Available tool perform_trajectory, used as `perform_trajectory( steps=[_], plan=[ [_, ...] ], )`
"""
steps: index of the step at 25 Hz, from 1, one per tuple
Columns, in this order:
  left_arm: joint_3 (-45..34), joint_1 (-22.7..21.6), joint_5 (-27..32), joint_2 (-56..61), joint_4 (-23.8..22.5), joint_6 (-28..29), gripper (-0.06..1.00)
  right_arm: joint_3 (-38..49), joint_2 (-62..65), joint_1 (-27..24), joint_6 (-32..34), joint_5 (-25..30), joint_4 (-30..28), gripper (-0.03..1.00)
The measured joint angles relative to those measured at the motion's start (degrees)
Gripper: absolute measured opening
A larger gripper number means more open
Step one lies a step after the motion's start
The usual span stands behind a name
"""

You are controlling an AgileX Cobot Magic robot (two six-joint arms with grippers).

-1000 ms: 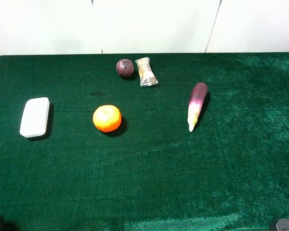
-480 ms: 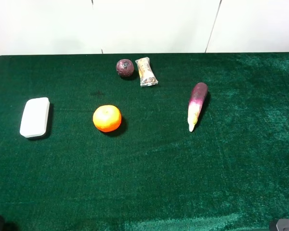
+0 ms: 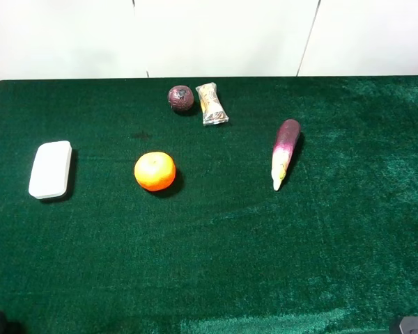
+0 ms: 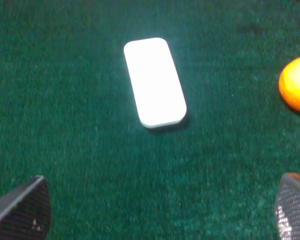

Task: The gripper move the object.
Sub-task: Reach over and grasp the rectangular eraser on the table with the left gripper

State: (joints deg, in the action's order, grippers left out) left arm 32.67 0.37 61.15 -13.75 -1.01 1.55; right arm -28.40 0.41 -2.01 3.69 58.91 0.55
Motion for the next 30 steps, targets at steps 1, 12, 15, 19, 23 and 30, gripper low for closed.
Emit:
perform_trajectory(
  steps=[1,12,15,19,23,30],
  plan=[
    [0.6,0.0,0.0,-2.1,0.0,0.2,0.9,0.0,0.0,0.0,0.0,0.0,0.0,0.69],
    [7.9,0.0,-1.5,-24.4,0.0,2.7,0.95,0.0,0.0,0.0,0.0,0.0,0.0,0.69],
    [9.6,0.0,-2.1,-30.0,0.0,3.2,0.97,0.0,0.0,0.0,0.0,0.0,0.0,0.69],
    [11.5,0.0,-3.9,-36.7,-0.1,5.1,0.99,0.0,0.0,0.0,0.0,0.0,0.0,0.69],
    [12.3,0.0,-6.5,-42.6,-0.2,6.3,0.99,0.0,0.0,0.0,0.0,0.0,0.0,0.69],
    [12.3,0.0,-11.9,-52.0,-1.7,7.6,0.99,0.0,0.0,0.0,0.0,0.0,0.0,0.69]
  ],
)
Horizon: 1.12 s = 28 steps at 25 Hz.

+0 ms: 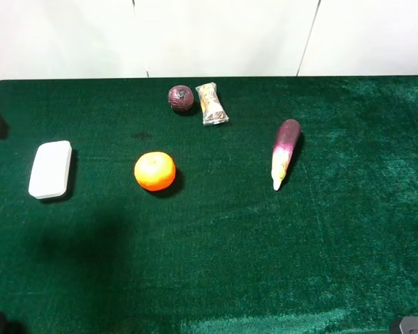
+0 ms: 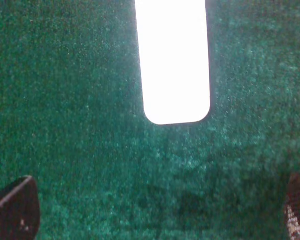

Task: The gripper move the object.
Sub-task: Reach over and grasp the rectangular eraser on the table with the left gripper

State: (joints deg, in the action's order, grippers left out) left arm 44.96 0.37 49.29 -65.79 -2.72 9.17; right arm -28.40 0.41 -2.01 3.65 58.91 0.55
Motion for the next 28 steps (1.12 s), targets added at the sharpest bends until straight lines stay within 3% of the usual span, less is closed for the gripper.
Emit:
perform_trajectory(
  steps=[16,28],
  plan=[
    [0.0,0.0,-15.1,-21.0,-0.8,2.6,0.99,0.0,0.0,0.0,0.0,0.0,0.0,0.69],
    [0.3,0.0,-21.5,-27.7,-0.2,2.6,0.99,0.0,0.0,0.0,0.0,0.0,0.0,0.69]
  ],
)
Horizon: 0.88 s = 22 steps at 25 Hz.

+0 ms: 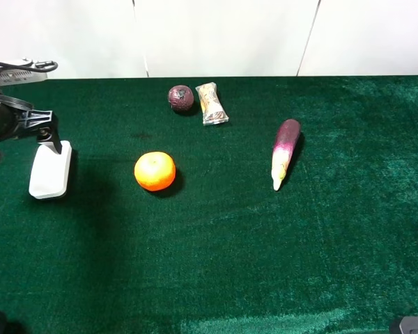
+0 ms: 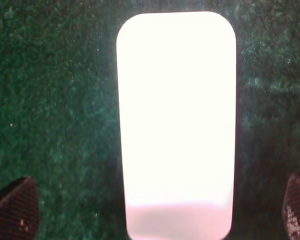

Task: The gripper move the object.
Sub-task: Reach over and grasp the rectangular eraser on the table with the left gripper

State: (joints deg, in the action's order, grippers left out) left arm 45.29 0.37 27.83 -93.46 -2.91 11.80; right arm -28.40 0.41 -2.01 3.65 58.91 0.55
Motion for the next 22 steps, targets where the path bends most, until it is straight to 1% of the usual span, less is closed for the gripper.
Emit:
perform_trajectory(
  steps=[10,16,22],
  plan=[
    [0.3,0.0,-7.9,-8.3,0.2,1.2,0.99,0.0,0.0,0.0,0.0,0.0,0.0,0.69],
    [0.4,0.0,-10.9,-12.2,0.2,1.5,0.99,0.0,0.0,0.0,0.0,0.0,0.0,0.69],
    [0.4,0.0,-11.9,-13.8,0.2,1.5,0.99,0.0,0.0,0.0,0.0,0.0,0.0,0.69]
  ],
)
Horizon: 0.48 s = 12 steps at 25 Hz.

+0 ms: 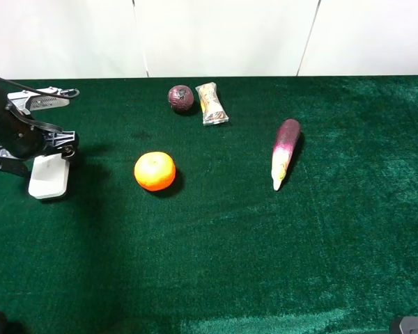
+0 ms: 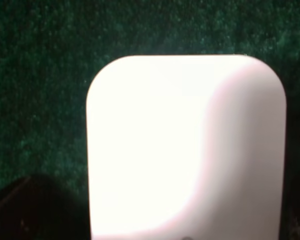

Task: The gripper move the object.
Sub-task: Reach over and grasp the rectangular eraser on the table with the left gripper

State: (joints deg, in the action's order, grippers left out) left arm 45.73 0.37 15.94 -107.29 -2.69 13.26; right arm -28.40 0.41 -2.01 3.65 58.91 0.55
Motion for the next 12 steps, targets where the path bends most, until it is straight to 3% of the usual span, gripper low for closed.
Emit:
perform_trajectory(
  steps=[7,12],
  plan=[
    [0.0,0.0,-0.1,-0.3,0.0,0.0,0.99,0.0,0.0,0.0,0.0,0.0,0.0,0.69],
    [0.0,0.0,0.0,-0.3,0.2,0.1,0.82,0.0,0.0,0.0,0.0,0.0,0.0,0.69]
  ],
)
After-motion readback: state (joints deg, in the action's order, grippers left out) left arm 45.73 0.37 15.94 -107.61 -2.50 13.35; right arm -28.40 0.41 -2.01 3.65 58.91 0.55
